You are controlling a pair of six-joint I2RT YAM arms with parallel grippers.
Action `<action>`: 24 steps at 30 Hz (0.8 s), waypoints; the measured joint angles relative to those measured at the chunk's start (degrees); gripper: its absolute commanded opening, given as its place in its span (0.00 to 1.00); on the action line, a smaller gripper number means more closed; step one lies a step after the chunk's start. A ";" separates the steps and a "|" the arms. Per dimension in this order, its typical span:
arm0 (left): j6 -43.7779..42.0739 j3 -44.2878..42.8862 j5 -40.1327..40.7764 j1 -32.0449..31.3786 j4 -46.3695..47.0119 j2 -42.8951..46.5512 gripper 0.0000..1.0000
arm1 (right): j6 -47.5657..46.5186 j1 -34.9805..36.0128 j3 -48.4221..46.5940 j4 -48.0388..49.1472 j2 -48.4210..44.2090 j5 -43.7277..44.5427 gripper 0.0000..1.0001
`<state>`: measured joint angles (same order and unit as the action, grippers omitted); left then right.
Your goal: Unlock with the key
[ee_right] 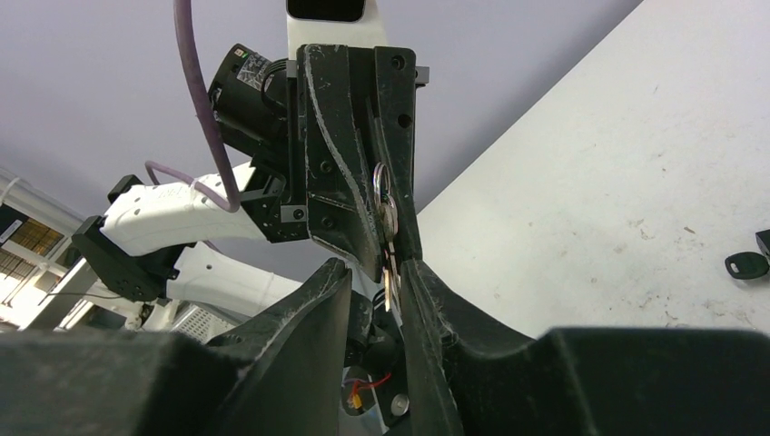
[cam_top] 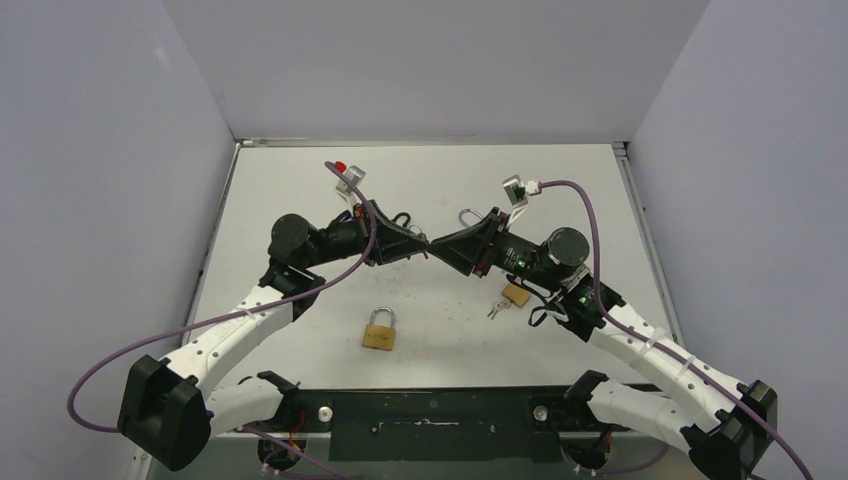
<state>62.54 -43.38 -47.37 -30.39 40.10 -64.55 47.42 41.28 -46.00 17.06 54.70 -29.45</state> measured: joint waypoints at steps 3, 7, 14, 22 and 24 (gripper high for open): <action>0.02 0.00 -0.09 0.00 0.00 0.00 0.00 | 0.02 0.00 0.00 0.09 0.70 -0.79 0.32; 0.02 0.00 -0.15 0.15 -0.07 0.00 0.00 | -0.11 0.00 0.00 -0.02 1.25 -1.42 0.22; 0.31 0.00 -0.50 0.44 0.02 0.00 0.00 | -0.39 -0.07 0.00 0.02 1.33 -2.19 0.00; 1.11 0.00 -0.59 0.50 0.11 0.02 0.19 | -0.33 -0.11 -0.17 -0.35 1.33 -2.47 0.00; 0.17 0.00 0.02 0.59 -0.66 0.22 0.29 | -0.20 -0.28 -0.90 -1.81 1.36 -2.49 0.00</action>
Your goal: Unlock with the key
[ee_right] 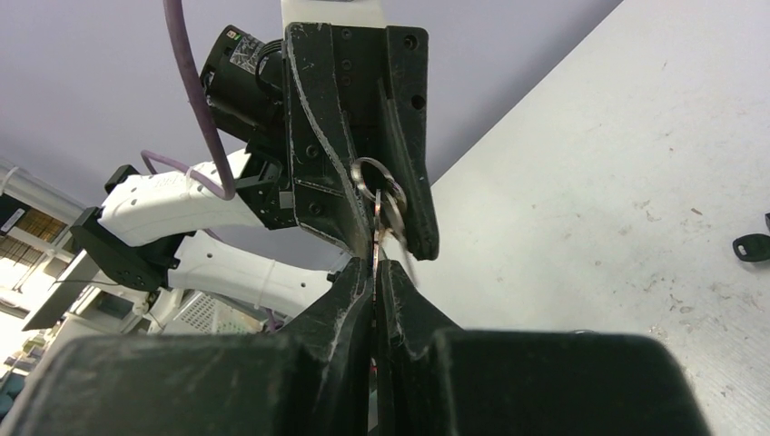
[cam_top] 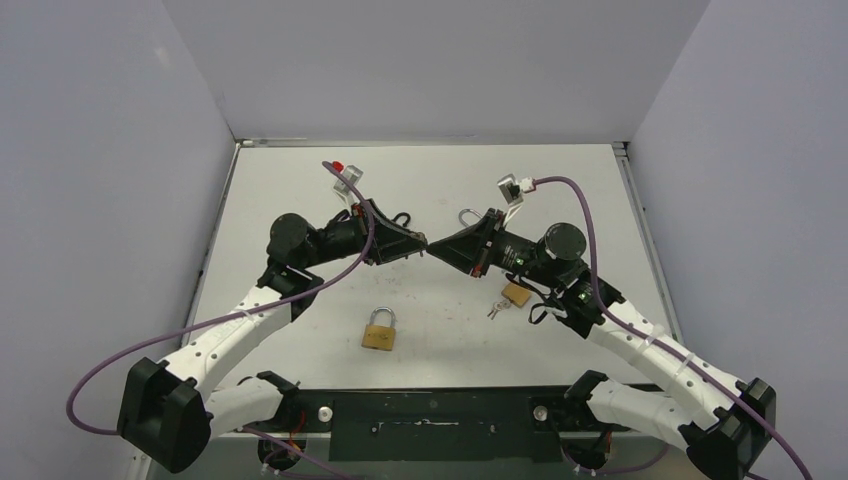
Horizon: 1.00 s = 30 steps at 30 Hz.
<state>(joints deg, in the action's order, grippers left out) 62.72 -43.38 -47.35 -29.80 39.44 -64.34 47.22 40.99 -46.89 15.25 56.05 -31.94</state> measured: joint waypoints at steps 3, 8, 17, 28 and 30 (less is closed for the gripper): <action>-1.46 0.35 2.08 0.28 -1.79 1.11 0.42 | 0.39 -0.31 -1.38 -2.34 0.07 -0.35 0.00; -3.48 2.23 4.85 0.98 -2.69 4.07 0.62 | 2.78 -0.81 -2.97 -6.62 1.22 -2.40 0.00; -12.74 5.44 10.01 1.42 -8.44 8.94 0.73 | 9.33 -1.11 -6.56 -16.83 4.94 -3.69 0.00; -43.50 14.64 12.70 -4.00 -10.97 14.36 0.68 | 21.27 -6.95 -10.27 -49.29 12.33 -3.13 0.00; -48.81 15.52 12.59 -7.93 -10.97 13.07 0.67 | 23.47 -7.45 -10.27 -51.93 12.33 -3.61 0.00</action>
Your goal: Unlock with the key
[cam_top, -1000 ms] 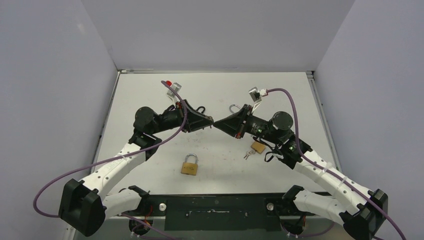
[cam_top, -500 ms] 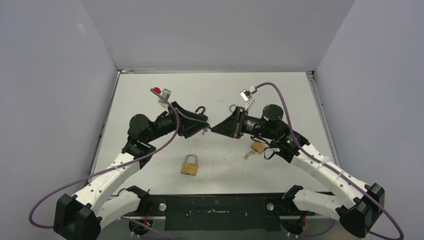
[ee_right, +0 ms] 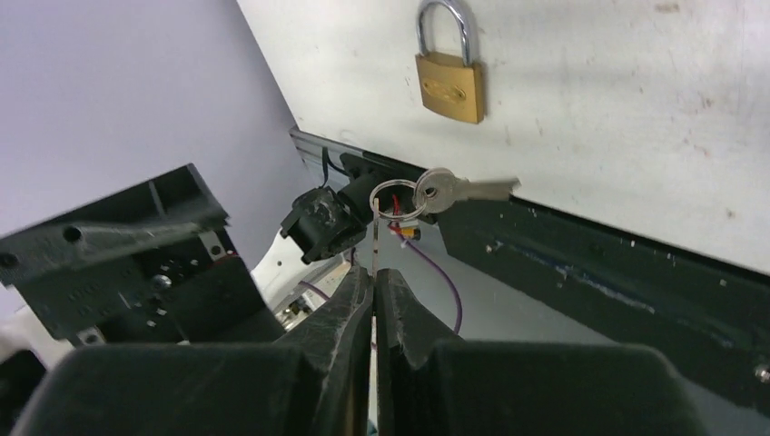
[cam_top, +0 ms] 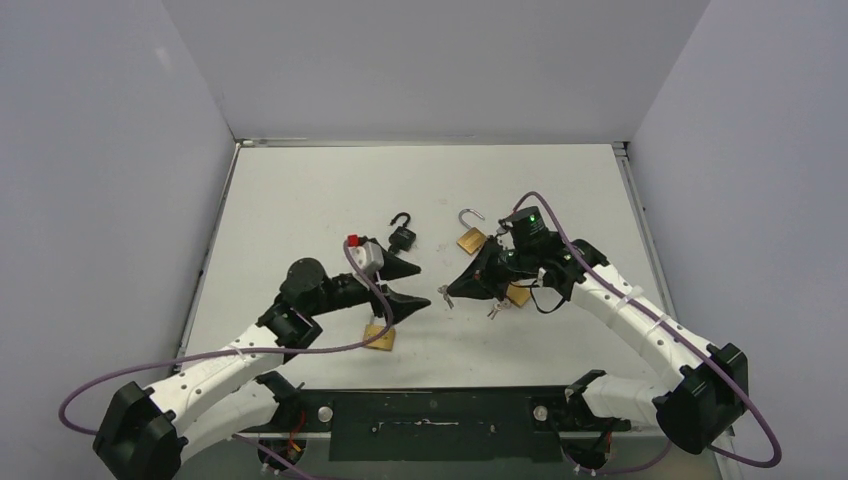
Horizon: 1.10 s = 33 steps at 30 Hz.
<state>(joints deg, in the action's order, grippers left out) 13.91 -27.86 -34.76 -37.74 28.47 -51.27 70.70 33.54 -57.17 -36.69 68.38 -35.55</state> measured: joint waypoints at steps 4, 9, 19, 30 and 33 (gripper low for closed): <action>-9.27 0.24 0.35 -6.82 0.07 -4.31 0.66 | 3.56 -0.04 -0.04 -4.74 0.02 -1.36 0.00; -18.16 0.20 2.08 -11.93 0.09 -9.29 0.56 | 5.90 -0.09 -0.50 -10.62 0.04 -1.77 0.00; -28.70 -2.45 3.67 -13.05 -0.20 -15.43 0.46 | 9.46 -0.09 -1.14 -12.81 0.04 -3.04 0.00; -33.00 -5.97 2.97 -14.62 -0.48 -19.50 0.00 | 12.70 -1.33 -1.14 -11.45 0.13 -3.10 0.06; -32.39 -5.97 3.58 -14.60 -0.22 -19.50 0.00 | 13.86 -1.77 -0.90 -10.27 0.11 -3.13 0.48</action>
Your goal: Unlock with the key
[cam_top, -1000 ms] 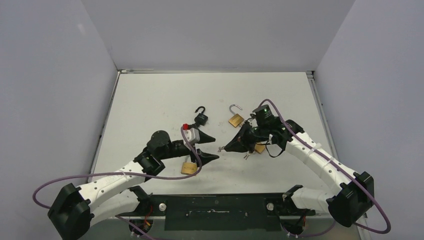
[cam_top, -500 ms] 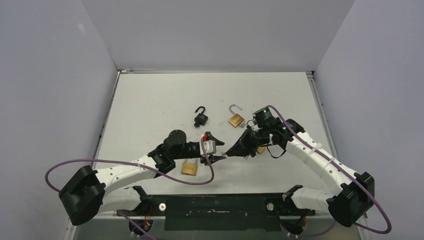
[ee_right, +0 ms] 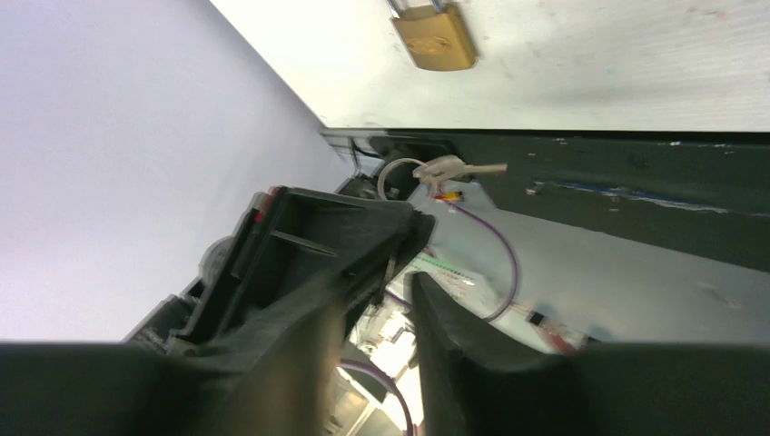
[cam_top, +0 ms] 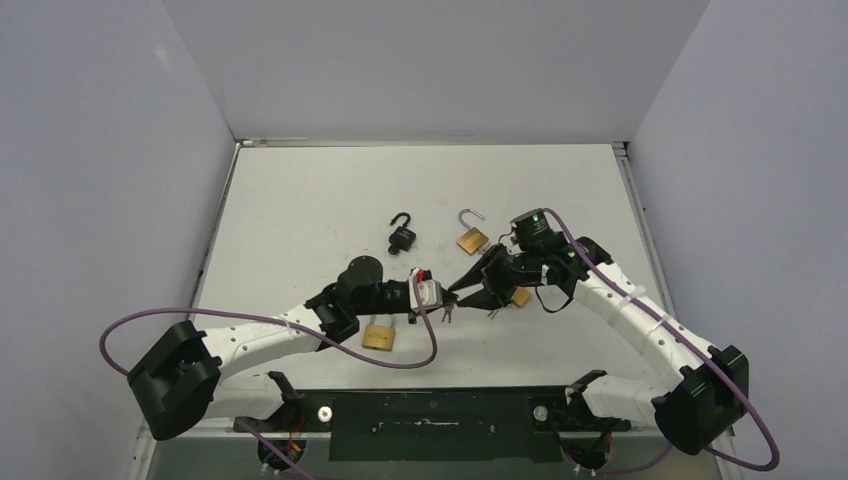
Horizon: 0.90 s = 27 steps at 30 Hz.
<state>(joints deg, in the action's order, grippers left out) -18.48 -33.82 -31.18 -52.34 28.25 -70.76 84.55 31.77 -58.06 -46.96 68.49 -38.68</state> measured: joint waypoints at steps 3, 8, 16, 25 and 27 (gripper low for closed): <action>3.06 0.02 1.09 0.02 1.03 -0.26 0.00 | -0.02 -0.48 0.24 2.32 -0.37 -0.74 0.74; 11.50 0.55 2.51 0.22 6.38 -0.17 0.00 | -5.22 -4.33 0.22 7.08 -2.05 -0.90 0.86; 36.83 0.79 5.81 1.92 11.26 1.90 0.00 | -21.05 -7.63 4.94 29.57 -10.69 -1.22 0.94; 71.21 -4.04 11.93 7.96 11.54 5.53 0.00 | -29.35 -5.09 13.40 52.33 -19.89 -2.75 0.99; 76.39 -4.44 12.33 9.16 11.65 5.55 0.00 | -31.15 -2.71 13.38 53.81 -19.43 -2.69 0.99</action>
<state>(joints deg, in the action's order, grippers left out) 57.91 -38.26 -18.85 -43.18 39.90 -65.21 53.41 29.06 -44.69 6.85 49.06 -41.36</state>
